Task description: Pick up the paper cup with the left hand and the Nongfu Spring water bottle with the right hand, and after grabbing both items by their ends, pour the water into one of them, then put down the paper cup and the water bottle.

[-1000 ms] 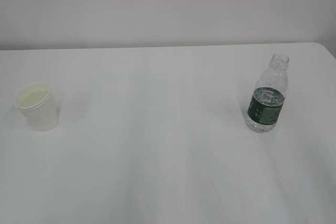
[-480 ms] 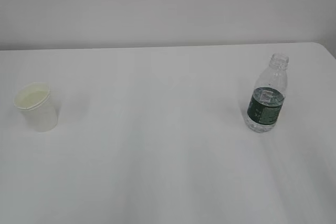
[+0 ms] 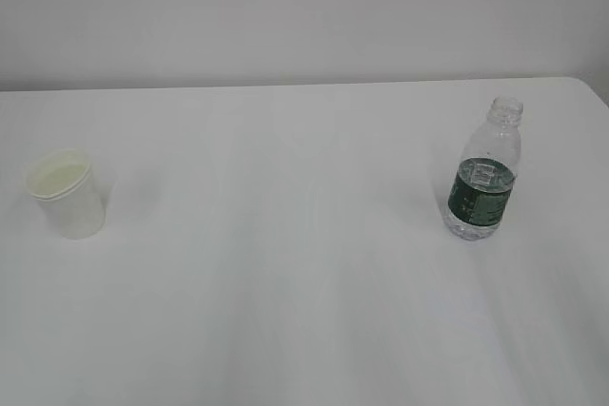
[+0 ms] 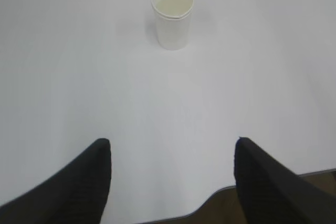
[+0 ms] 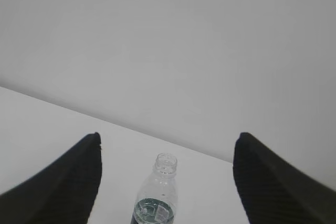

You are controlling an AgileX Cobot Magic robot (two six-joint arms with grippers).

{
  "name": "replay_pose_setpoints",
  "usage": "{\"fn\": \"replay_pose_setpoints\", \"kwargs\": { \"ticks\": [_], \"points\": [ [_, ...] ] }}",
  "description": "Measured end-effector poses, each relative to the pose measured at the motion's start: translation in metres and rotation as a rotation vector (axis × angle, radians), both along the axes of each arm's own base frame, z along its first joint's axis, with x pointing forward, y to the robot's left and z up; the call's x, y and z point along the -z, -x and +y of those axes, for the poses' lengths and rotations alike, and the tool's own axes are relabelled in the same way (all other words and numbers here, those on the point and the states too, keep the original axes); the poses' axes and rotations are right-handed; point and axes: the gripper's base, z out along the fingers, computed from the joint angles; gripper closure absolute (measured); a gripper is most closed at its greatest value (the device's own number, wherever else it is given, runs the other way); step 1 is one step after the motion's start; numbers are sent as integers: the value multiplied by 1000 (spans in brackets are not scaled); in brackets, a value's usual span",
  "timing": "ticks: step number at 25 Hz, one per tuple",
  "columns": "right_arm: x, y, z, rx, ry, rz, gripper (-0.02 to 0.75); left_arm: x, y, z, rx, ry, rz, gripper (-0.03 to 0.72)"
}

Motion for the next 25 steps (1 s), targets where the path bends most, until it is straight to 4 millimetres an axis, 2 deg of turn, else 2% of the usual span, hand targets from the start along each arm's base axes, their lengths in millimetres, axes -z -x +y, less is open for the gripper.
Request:
{"fn": "replay_pose_setpoints", "kwargs": {
  "ticks": [25],
  "points": [
    [0,0,0,0,-7,2,145,0,0,0,0,0,-3,165]
  ]
}}
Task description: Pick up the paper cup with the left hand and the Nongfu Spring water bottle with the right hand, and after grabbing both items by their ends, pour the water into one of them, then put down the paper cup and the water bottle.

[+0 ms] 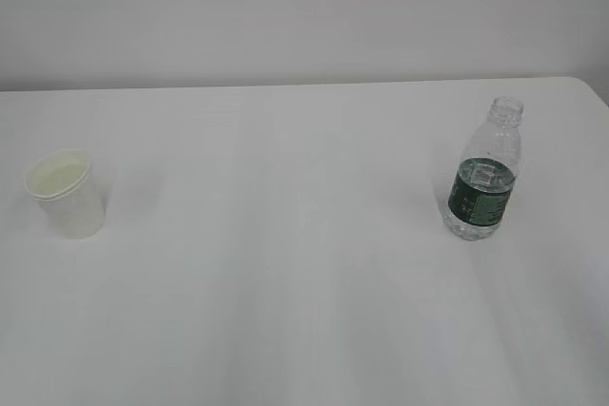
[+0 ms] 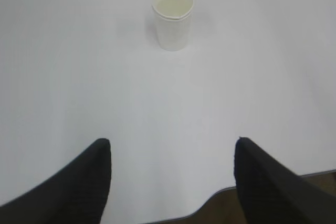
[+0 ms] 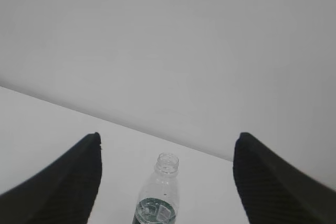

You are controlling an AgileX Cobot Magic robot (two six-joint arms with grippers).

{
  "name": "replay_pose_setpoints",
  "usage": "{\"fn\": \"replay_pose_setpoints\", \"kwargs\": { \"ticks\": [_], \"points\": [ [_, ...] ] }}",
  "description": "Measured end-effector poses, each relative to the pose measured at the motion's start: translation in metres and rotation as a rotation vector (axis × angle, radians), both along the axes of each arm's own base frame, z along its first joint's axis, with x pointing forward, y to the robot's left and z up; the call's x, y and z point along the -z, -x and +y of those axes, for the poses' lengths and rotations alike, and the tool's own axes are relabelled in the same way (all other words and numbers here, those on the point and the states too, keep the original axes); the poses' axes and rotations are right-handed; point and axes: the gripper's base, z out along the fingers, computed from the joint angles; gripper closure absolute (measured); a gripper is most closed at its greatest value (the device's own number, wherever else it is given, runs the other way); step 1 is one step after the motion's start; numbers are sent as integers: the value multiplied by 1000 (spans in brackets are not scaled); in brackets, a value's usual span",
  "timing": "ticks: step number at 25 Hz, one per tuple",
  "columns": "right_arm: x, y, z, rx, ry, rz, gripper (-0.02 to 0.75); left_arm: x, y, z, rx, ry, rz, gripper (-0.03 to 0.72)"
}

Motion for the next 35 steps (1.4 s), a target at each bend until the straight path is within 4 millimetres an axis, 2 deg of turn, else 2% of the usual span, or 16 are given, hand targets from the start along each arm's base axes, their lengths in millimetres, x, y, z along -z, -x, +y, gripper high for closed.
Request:
{"fn": "replay_pose_setpoints", "kwargs": {
  "ticks": [15,19,26,35],
  "points": [
    [3,0,1,-13,55,23,145,0,0,0,0,0,-2,165],
    [9,1,2,-23,57,101,145,0,0,0,0,0,-4,165],
    [-3,8,-1,-12,32,275,146,0,0,0,0,0,-4,165],
    [-9,20,-16,138,31,521,146,0,0,0,0,0,-4,165]
  ]
}}
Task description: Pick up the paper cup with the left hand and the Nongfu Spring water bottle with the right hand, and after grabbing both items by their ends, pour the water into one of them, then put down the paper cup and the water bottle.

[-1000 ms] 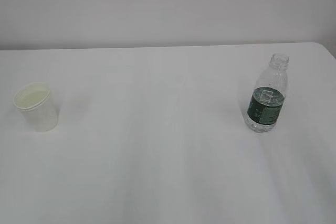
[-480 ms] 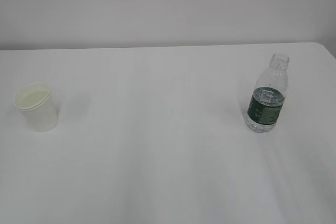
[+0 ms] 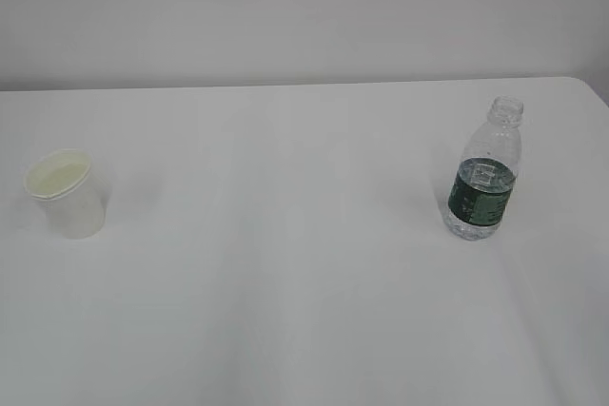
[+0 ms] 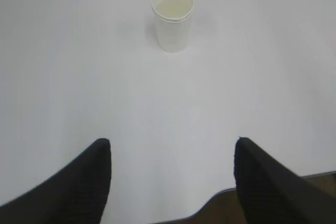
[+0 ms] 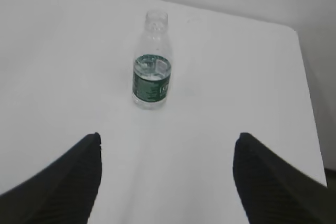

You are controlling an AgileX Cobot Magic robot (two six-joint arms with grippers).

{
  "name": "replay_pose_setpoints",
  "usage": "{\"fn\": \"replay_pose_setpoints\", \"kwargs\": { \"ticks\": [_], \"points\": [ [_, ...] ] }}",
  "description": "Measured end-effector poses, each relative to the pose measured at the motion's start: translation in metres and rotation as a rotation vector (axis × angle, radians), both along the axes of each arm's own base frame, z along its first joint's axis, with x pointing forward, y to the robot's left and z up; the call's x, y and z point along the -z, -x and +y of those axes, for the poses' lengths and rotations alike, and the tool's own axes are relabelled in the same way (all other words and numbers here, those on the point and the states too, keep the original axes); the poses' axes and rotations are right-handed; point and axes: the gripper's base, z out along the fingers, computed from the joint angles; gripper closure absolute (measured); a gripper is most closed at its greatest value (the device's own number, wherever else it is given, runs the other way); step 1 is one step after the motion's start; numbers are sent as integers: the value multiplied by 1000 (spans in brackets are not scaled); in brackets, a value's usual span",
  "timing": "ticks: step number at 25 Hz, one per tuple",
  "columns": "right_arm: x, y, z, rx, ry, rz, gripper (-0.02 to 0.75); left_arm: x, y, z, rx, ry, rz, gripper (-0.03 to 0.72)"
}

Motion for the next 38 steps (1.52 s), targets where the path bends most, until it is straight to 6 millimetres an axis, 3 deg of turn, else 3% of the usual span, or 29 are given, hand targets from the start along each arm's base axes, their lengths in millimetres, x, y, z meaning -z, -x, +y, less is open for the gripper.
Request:
{"fn": "replay_pose_setpoints", "kwargs": {
  "ticks": [17,29,38],
  "points": [
    [9,64,-23,92,-40,62,146,0,0,0,0,0,0,165],
    [17,82,-29,104,-53,56,146,0,0,0,0,0,0,165],
    [26,75,-26,99,-47,60,146,0,0,0,0,0,0,165]
  ]
}}
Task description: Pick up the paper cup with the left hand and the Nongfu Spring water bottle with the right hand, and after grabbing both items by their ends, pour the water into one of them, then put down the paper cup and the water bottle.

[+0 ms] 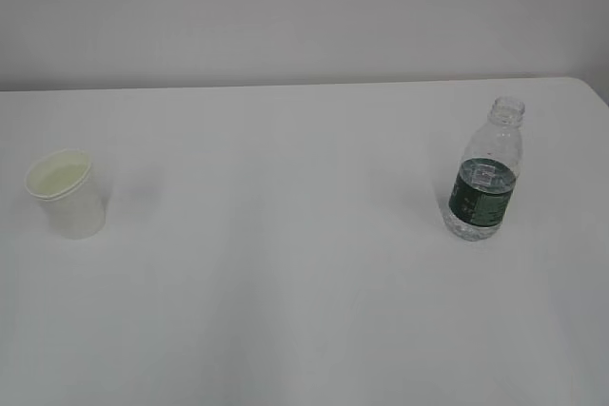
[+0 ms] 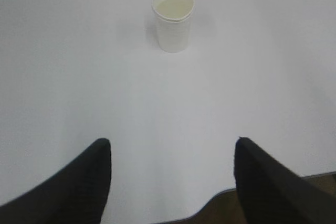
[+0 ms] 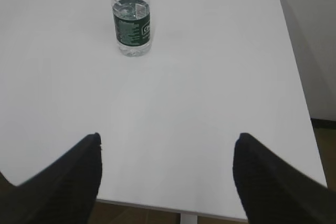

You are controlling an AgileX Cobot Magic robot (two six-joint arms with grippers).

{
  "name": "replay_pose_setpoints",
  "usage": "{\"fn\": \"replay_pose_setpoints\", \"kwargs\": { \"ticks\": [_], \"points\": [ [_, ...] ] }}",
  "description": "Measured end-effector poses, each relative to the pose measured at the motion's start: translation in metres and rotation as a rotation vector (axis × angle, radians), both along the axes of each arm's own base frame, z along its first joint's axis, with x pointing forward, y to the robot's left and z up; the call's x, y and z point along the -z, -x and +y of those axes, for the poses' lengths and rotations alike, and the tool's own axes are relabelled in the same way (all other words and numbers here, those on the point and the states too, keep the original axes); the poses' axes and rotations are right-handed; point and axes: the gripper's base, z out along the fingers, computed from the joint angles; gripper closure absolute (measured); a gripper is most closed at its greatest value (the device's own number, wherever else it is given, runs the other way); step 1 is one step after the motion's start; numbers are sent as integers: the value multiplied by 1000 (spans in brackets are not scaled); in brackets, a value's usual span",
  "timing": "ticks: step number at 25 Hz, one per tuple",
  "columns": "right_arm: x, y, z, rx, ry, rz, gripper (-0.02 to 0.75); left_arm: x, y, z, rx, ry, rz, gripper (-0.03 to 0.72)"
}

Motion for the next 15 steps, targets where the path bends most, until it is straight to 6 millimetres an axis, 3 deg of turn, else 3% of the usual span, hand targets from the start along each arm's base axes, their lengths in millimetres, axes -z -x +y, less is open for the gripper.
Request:
{"fn": "replay_pose_setpoints", "kwargs": {
  "ticks": [15],
  "points": [
    [2,-2,1,-6,-4,0,147,0,0,0,0,0,-1,165]
  ]
}}
